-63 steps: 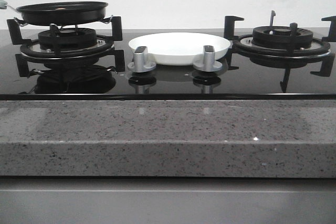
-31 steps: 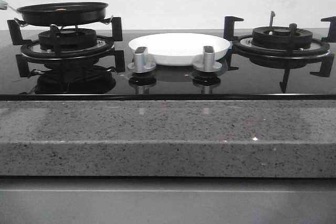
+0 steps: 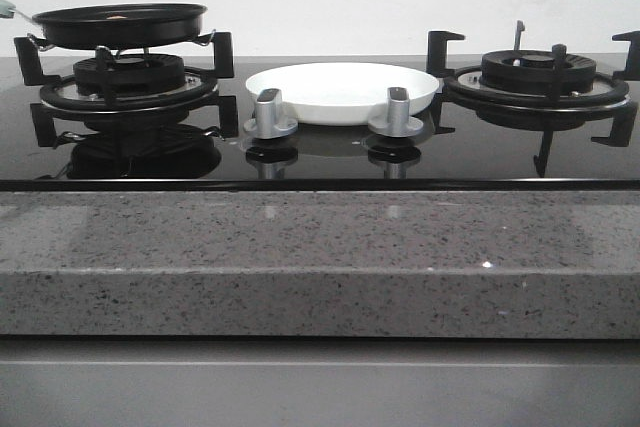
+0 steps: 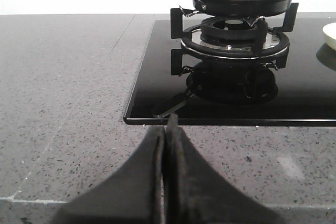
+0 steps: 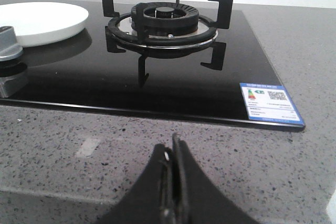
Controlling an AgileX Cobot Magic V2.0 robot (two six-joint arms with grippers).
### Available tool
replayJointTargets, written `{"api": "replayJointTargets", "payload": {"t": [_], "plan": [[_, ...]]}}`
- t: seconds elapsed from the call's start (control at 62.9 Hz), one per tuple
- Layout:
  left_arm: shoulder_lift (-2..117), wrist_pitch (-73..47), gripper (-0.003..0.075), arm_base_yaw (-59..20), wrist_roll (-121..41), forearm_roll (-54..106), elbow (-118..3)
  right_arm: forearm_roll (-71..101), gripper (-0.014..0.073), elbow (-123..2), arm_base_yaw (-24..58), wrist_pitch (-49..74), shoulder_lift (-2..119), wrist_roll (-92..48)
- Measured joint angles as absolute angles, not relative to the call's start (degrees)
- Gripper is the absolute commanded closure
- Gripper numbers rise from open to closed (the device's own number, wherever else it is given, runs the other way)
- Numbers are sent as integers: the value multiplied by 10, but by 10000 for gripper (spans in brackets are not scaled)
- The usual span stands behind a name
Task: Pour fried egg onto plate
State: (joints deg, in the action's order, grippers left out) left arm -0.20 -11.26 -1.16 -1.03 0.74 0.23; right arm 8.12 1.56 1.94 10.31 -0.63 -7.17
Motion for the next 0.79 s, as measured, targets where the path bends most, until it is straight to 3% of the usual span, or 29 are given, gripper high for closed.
{"api": "replayJointTargets", "payload": {"t": [0.461, 0.62, 0.795], "plan": [[-2, -25, 741, -12, -10, 7, -11, 81, 711, 16, 19, 85, -6, -72], [26, -84, 741, -12, -10, 7, -134, 80, 711, -43, 19, 107, -3, -72], [177, -153, 741, -12, -10, 7, -282, 80, 701, -176, 19, 130, 92, -72]]}}
